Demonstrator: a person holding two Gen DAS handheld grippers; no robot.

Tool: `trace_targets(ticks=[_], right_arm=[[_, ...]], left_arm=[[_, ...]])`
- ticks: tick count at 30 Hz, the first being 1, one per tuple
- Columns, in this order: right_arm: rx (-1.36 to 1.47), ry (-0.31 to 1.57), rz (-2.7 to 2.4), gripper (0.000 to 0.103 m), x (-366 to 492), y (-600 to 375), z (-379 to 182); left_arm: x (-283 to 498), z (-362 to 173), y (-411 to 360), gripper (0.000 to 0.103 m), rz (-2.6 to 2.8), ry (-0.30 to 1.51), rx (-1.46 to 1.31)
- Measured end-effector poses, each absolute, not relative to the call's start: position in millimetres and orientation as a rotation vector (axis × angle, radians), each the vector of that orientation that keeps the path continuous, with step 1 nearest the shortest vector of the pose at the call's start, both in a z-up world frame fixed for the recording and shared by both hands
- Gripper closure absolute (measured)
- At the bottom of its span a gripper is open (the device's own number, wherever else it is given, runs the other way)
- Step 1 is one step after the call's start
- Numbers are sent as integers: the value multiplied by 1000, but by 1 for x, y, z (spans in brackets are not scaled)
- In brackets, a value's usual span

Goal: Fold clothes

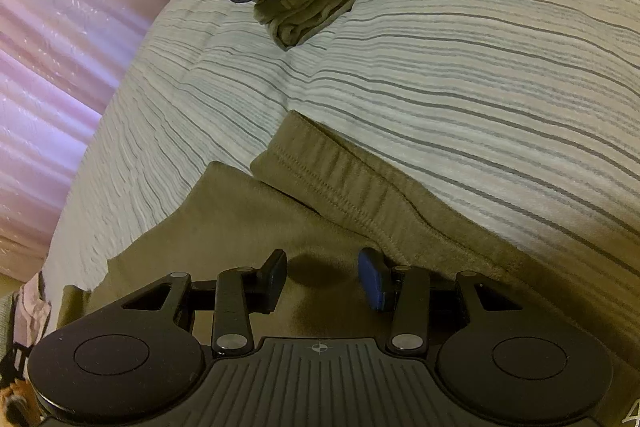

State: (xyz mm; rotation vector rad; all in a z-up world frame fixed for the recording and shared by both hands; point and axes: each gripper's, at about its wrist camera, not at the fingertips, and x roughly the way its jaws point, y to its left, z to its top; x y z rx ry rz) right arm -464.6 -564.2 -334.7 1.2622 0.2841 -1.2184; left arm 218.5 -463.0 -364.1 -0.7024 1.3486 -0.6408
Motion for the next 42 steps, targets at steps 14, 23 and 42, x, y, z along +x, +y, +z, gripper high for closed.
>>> trace_targets(ticks=[14, 23, 42], right_arm=[[1284, 301, -1225, 59, -463, -570, -332], [1259, 323, -1218, 59, -461, -567, -320], [1044, 462, -774, 59, -502, -673, -329]], left_arm=[[212, -279, -494, 101, -1004, 668, -198], [258, -368, -482, 91, -676, 838, 252], [107, -306, -358, 82, -809, 1194, -181]])
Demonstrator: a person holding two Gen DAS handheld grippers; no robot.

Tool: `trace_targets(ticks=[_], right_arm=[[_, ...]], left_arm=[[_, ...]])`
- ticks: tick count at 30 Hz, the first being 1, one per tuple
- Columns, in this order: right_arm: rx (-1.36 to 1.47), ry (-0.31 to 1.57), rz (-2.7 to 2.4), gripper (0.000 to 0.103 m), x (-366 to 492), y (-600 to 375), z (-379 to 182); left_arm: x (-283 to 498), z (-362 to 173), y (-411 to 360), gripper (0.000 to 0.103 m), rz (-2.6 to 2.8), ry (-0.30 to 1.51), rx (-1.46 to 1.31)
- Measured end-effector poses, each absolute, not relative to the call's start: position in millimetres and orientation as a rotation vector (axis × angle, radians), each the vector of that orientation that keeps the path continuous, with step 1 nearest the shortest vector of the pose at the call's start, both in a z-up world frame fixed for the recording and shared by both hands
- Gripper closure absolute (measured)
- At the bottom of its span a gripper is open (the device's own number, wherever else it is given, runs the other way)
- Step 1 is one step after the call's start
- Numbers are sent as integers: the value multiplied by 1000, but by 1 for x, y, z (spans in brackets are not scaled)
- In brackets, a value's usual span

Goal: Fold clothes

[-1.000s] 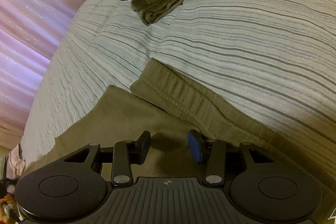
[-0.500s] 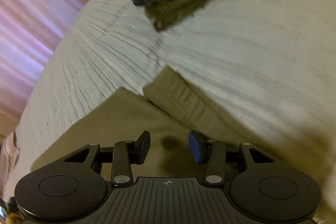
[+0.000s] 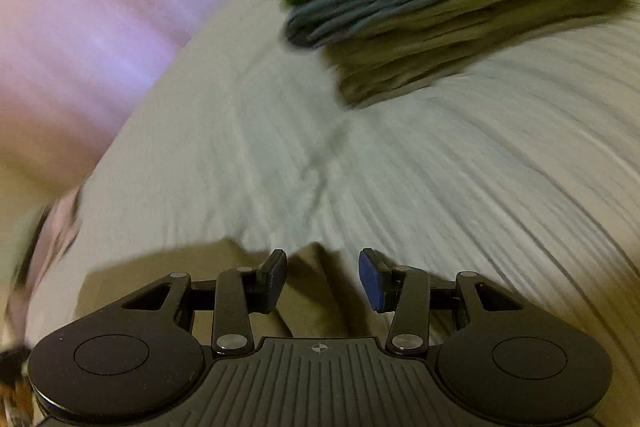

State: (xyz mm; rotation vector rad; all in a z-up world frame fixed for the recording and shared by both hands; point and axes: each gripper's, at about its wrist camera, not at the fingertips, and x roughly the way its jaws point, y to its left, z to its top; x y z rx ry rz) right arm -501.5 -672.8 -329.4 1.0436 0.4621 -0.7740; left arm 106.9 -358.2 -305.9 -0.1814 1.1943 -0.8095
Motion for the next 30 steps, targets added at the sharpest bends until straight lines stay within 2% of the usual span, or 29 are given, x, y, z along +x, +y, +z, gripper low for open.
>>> trace_targets(ticks=[2, 3, 4, 10, 13, 18, 20, 22, 25, 26, 30], right_arm=[[1020, 516, -685, 62, -495, -679, -337], [1012, 534, -657, 74, -494, -682, -339], [1005, 551, -629, 80, -493, -686, -342], [990, 395, -909, 83, -538, -672, -314], [1039, 404, -969, 83, -549, -676, -327], [962, 505, -964, 76, -538, -683, -326], [919, 500, -1033, 52, -545, -672, -311], [873, 492, -1063, 40, -556, -657, -296], [832, 547, -914, 43, -557, -617, -281], [791, 592, -848, 49, -550, -603, -281], [574, 828, -665, 52, -511, -554, -297]], left_arm=[[84, -312, -355, 82, -812, 1230, -206], [72, -312, -352, 82, -809, 1234, -209], [59, -309, -346, 82, -804, 1230, -207], [-1, -287, -317, 82, -746, 1177, -237], [-29, -287, -305, 79, -718, 1164, -224], [-60, -288, -296, 79, -686, 1149, -172], [-69, -285, -292, 79, -678, 1135, -147], [-75, -278, -284, 77, -668, 1109, -124], [-85, -266, -271, 77, -651, 1067, -63], [-90, -264, -268, 77, -650, 1060, -36], [-115, -259, -259, 77, -661, 1059, 112]])
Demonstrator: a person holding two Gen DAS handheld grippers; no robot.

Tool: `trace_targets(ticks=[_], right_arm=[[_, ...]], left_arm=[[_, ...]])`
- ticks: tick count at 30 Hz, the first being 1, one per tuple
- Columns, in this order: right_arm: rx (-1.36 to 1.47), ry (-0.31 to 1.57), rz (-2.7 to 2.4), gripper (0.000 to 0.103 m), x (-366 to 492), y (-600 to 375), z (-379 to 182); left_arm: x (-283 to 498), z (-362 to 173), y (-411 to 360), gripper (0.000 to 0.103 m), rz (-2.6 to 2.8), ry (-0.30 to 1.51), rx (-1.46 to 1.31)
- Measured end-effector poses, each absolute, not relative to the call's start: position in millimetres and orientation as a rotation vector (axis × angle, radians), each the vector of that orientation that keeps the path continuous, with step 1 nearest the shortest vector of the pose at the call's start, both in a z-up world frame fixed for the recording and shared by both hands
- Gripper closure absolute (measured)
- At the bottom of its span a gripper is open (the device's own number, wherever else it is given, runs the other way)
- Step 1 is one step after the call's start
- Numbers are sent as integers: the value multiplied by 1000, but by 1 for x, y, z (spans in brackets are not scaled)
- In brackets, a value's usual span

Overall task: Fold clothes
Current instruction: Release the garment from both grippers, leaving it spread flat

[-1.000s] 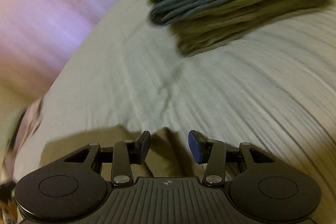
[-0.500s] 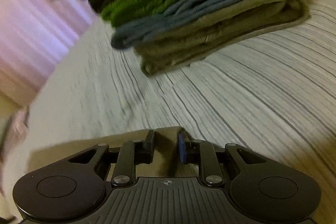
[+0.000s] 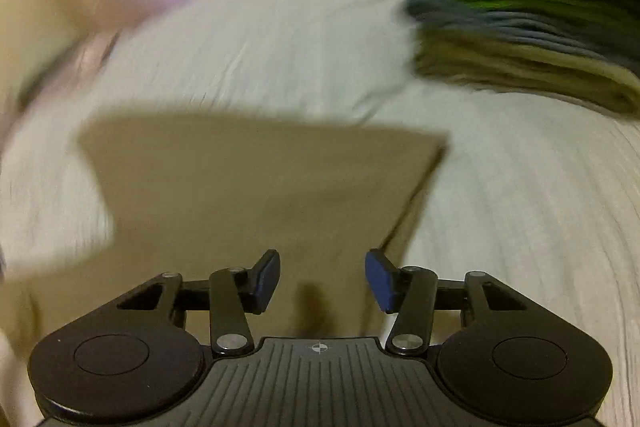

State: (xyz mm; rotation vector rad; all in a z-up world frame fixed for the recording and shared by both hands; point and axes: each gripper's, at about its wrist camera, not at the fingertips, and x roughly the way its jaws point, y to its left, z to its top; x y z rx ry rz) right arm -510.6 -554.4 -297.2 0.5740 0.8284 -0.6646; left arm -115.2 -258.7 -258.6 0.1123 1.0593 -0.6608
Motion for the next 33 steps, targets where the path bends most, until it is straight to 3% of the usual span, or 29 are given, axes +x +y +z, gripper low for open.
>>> trace_targets(ticks=[3, 13, 15, 16, 17, 28, 33], right_arm=[[396, 1032, -773, 51, -501, -541, -310], [722, 1160, -810, 50, -555, -511, -257], [744, 1166, -736, 41, -551, -491, -239], [752, 1156, -705, 20, -548, -483, -230], [756, 1138, -675, 11, -544, -479, -222], [642, 1090, -556, 9, -502, -443, -154], [656, 1125, -575, 8, -500, -434, -142]], left_arm=[[-131, -257, -256, 75, -669, 1049, 247], [-165, -210, -180, 71, -497, 1118, 283], [-174, -196, -170, 70, -489, 1119, 274], [-178, -189, -166, 69, -488, 1119, 269], [-183, -182, -162, 69, -486, 1118, 265], [-208, -118, -157, 52, -508, 1033, 291], [-212, -112, -158, 49, -528, 1037, 338]])
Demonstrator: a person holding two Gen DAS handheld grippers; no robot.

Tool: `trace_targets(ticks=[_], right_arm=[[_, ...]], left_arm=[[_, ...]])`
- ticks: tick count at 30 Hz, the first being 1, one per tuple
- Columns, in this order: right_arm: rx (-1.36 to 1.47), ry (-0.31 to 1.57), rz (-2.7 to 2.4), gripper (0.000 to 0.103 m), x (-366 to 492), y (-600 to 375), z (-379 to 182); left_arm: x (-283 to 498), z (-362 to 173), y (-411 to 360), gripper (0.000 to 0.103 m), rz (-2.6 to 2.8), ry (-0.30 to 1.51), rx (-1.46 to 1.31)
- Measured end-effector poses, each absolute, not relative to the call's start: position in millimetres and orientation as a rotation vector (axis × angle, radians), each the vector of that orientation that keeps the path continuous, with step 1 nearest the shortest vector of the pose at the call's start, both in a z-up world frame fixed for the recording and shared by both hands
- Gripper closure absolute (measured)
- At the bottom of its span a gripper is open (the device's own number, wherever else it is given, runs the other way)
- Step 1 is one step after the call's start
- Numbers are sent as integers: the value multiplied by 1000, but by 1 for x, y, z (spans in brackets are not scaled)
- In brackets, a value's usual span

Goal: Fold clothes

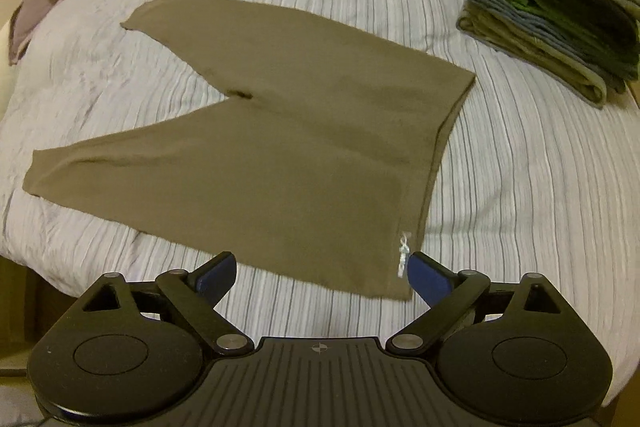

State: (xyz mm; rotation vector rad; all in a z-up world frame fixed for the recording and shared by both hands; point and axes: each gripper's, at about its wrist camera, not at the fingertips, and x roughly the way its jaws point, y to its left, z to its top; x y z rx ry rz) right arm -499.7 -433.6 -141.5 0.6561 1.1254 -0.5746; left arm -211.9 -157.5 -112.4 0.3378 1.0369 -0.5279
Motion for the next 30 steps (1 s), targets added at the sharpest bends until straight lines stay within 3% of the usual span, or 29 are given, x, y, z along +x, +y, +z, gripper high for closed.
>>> trace_targets(ticks=[6, 30], right_arm=[[692, 1135, -612, 8, -495, -420, -139], [785, 1151, -768, 8, -449, -331, -141]], left_arm=[[-209, -116, -164, 42, -579, 1021, 428], [-149, -123, -172, 39, -846, 993, 671]])
